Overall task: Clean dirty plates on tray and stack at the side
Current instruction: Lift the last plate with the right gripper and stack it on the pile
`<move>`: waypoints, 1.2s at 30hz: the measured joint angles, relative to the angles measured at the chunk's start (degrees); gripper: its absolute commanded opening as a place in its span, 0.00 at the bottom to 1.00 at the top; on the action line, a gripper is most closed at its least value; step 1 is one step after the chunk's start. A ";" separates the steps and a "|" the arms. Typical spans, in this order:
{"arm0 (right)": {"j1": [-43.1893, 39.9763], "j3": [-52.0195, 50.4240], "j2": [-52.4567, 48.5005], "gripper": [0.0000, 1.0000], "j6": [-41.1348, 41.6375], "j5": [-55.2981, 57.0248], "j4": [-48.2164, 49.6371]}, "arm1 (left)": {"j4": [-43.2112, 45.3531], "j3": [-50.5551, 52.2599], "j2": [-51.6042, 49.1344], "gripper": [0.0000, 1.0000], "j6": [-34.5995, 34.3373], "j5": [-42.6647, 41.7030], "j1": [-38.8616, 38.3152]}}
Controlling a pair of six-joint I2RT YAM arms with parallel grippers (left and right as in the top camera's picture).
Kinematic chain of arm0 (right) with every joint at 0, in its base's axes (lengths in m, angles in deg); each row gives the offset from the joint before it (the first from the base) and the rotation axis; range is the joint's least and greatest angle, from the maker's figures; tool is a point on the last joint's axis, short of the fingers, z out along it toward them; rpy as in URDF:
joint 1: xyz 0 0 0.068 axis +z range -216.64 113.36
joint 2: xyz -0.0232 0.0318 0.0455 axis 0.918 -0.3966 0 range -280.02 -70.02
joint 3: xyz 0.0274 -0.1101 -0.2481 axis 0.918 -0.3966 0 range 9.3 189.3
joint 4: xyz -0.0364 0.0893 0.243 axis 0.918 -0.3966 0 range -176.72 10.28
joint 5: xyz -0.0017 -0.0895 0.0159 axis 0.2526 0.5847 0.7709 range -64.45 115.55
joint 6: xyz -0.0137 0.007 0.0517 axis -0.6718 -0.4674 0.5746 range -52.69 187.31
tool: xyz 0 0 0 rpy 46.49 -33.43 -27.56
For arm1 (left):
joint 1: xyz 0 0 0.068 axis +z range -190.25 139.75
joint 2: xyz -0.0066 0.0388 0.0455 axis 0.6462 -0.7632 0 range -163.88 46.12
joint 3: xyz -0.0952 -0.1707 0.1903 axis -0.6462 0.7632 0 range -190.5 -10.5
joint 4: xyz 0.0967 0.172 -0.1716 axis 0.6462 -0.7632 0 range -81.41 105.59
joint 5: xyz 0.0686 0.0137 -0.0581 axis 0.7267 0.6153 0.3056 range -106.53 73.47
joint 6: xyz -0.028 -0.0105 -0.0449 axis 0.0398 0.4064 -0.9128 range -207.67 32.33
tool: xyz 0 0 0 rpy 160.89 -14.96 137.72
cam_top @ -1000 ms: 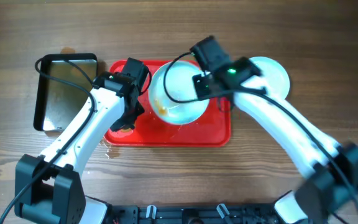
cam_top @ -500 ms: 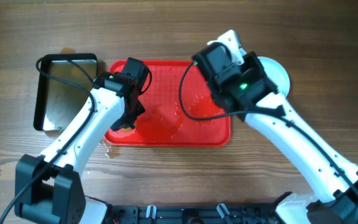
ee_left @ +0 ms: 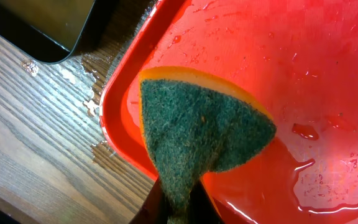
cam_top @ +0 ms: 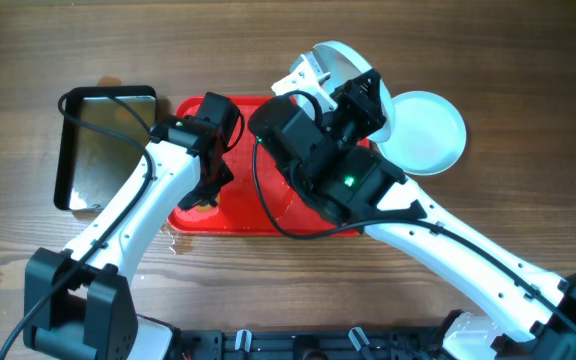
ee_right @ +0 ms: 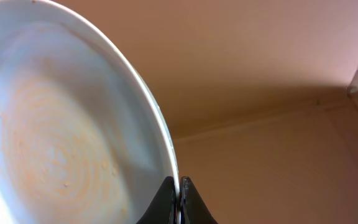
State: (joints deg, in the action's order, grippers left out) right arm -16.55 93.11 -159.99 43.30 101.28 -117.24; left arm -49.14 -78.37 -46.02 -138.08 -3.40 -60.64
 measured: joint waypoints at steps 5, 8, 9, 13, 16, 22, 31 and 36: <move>-7.41 -2.49 -0.04 0.04 19.76 -21.16 -11.02 | 0.00 0.00 0.00 0.04 0.39 -0.02 0.00; -20.20 -2.86 -0.02 0.04 34.67 -35.89 -12.74 | -0.09 0.00 0.00 0.04 1.29 0.00 0.00; -26.18 -2.86 -0.02 0.04 38.32 -43.89 -12.70 | -0.17 0.00 0.00 0.04 1.46 0.00 0.00; -43.10 -2.89 -0.02 0.04 43.45 -64.85 -13.31 | 0.02 0.00 0.00 0.04 1.68 -0.20 0.00; -52.59 -5.09 -0.02 0.04 44.83 -72.02 -12.57 | 0.35 0.00 0.00 0.04 1.68 -0.20 0.00; -58.45 -14.38 -1.55 0.15 45.88 -74.88 -3.21 | 0.52 0.00 0.00 0.04 1.68 -0.20 0.00; -58.45 -17.09 -10.45 0.61 48.46 -81.26 -0.09 | 1.36 0.00 0.00 0.04 1.68 -0.20 0.00; -55.32 -17.09 -10.45 0.60 48.17 -101.74 -0.55 | 6.38 0.00 0.00 0.04 1.73 -0.17 1.92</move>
State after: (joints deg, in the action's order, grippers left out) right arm -71.87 76.02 -170.44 91.47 -0.47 -117.79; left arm -42.76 -78.37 -46.02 -136.36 -3.58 -58.71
